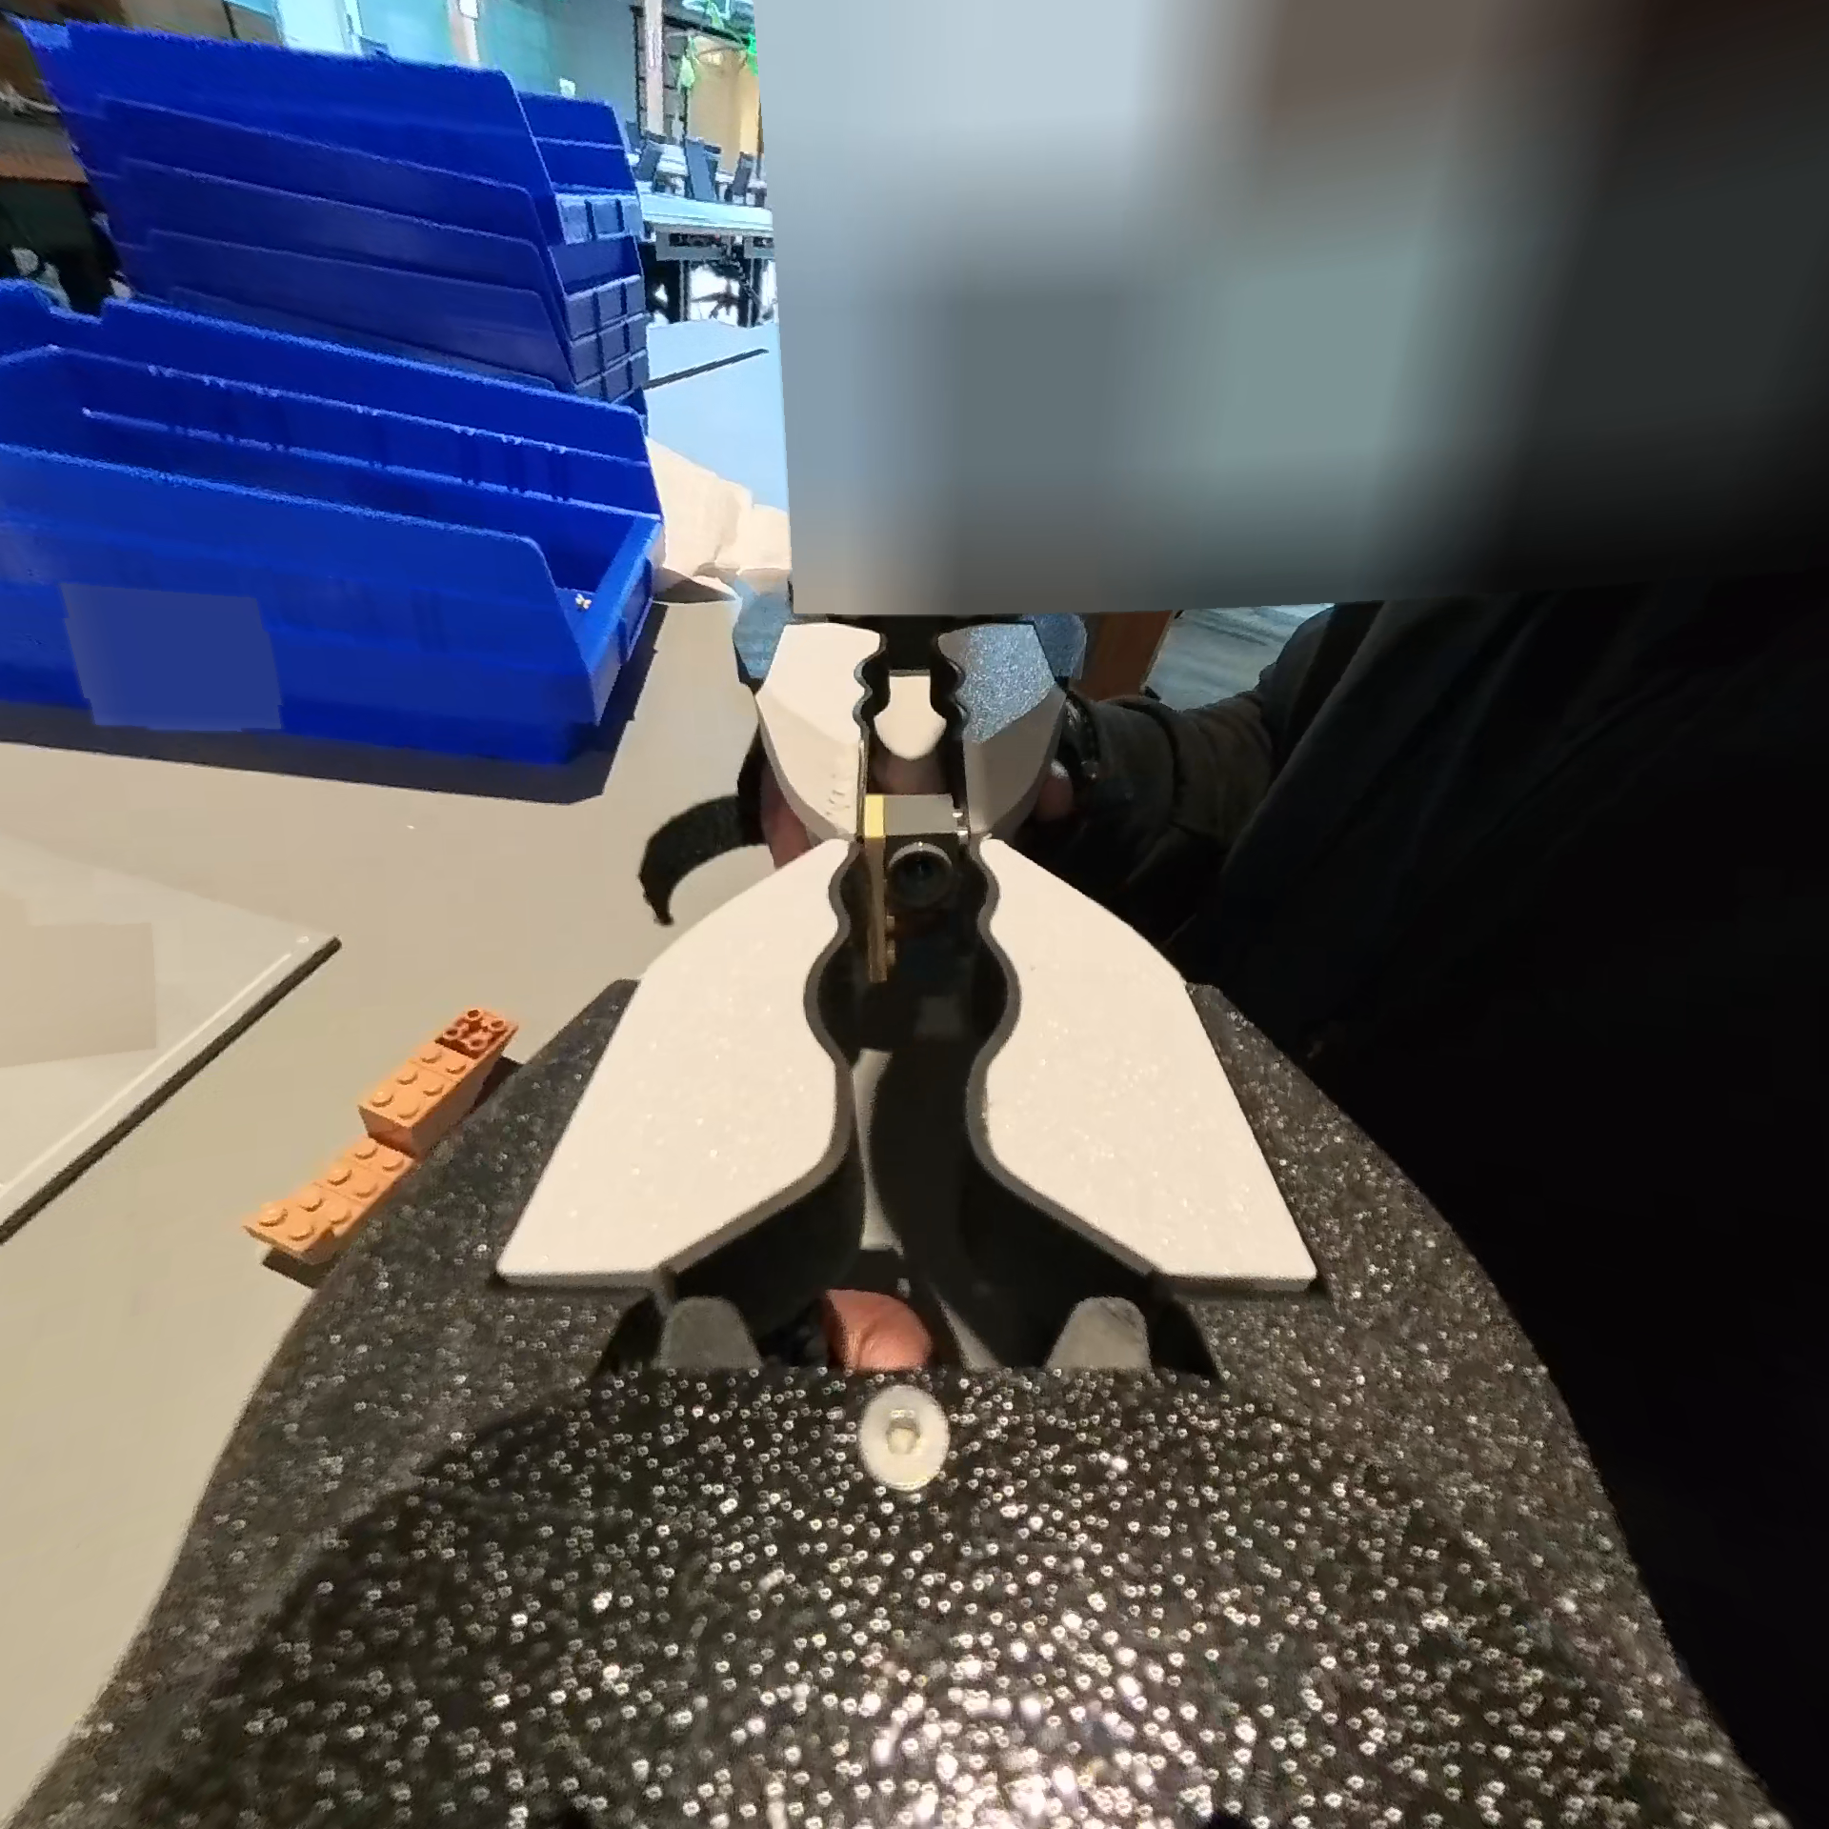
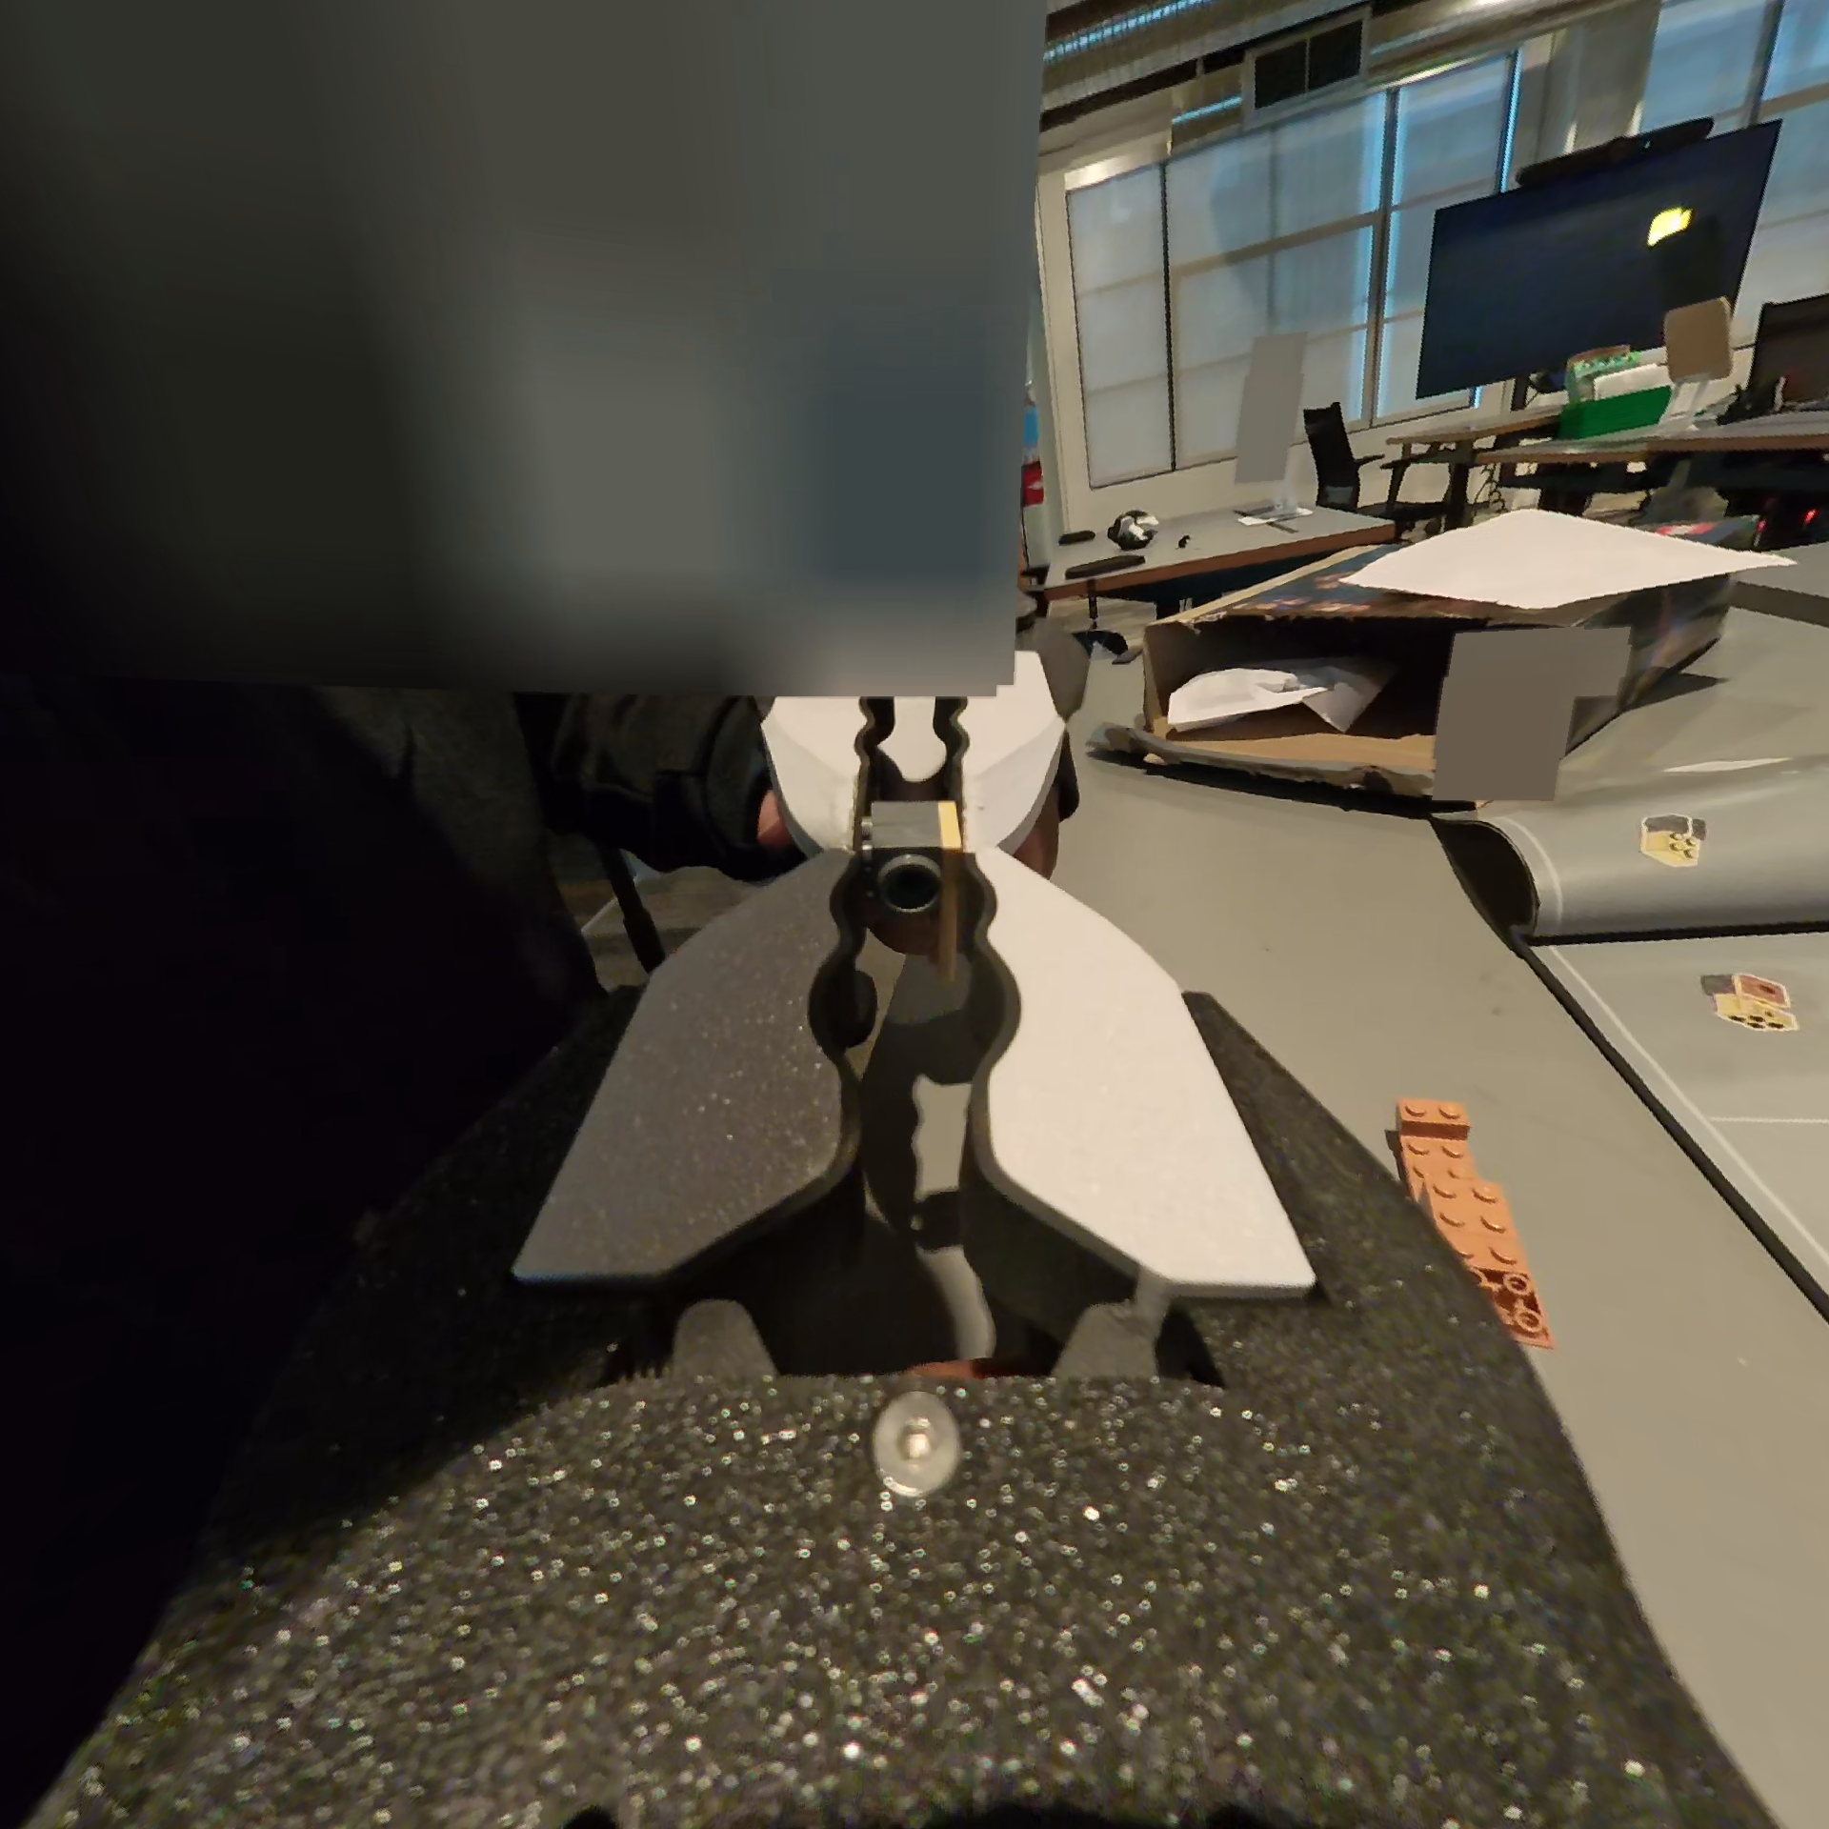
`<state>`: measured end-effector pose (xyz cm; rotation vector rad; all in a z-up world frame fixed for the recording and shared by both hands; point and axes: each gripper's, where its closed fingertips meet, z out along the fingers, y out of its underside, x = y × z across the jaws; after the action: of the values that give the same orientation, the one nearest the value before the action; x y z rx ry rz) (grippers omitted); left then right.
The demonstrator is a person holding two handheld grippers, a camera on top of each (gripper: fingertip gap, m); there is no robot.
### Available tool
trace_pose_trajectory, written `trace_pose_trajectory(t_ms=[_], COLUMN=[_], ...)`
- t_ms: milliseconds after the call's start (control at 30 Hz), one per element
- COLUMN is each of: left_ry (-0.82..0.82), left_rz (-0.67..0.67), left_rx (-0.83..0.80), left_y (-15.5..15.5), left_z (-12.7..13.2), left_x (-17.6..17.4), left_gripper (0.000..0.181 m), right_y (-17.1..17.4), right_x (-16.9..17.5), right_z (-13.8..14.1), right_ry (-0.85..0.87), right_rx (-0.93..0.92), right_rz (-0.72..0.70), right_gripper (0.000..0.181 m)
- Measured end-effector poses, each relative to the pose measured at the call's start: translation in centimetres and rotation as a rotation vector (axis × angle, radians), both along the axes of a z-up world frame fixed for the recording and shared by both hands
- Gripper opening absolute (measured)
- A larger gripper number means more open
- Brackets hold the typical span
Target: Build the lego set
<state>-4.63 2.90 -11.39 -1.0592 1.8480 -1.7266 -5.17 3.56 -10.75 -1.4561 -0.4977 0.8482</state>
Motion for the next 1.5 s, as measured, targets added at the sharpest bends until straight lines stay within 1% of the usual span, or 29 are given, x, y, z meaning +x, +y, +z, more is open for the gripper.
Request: trace_pose_trajectory(t_ms=[533,800,933,967,1000,1067,1133,1200,1333,1500], left_ry=[0.013,0.043,0.132,0.150,0.165,0.203,0.241,0.278,0.324,0.391], left_rz=[0.003,0.007,0.107,0.125,0.133,0.138,0.135,0.135,0.126,0.101], left_rx=[0.011,-0.023,-0.146,-0.187,-0.252,-0.422,-0.583,-0.693,-0.778,-0.812], left_y=[0.1,0.2,1.5,1.8,2.0,2.6,3.1,3.5,3.4,2.5], left_z=[-0.1,-0.4,-1.0,-1.1,-1.0,-0.6,-0.4,-0.4,-0.6,-0.8], left_x=[0.1,0.2,1.2,1.4,1.4,1.4,1.3,1.2,1.0,0.8], left_gripper=[0.018,0.018,0.018,0.018,0.018,0.018,0.018,0.018,0.018,0.018], right_y=[0.0,0.2,1.5,1.6,1.7,1.8,1.9,2.2,2.7,3.0], right_x=[0.1,0.3,1.7,2.0,2.3,2.8,2.8,2.5,1.6,1.0], right_z=[-0.2,-0.6,-1.0,-0.9,-0.7,-0.8,-1.0,-1.4,-1.5,-1.7], right_ry=[-0.014,-0.030,-0.045,-0.038,-0.032,-0.068,-0.135,-0.192,-0.255,-0.383], right_rx=[-0.002,-0.026,-0.055,-0.051,-0.051,-0.042,-0.026,-0.026,0.004,0.070], right_rz=[0.008,-0.003,-0.114,-0.131,-0.142,-0.170,-0.181,-0.188,-0.194,-0.216], right_gripper=[0.016,0.017,0.019,0.027,0.032,0.036,0.036,0.038,0.036,0.028])
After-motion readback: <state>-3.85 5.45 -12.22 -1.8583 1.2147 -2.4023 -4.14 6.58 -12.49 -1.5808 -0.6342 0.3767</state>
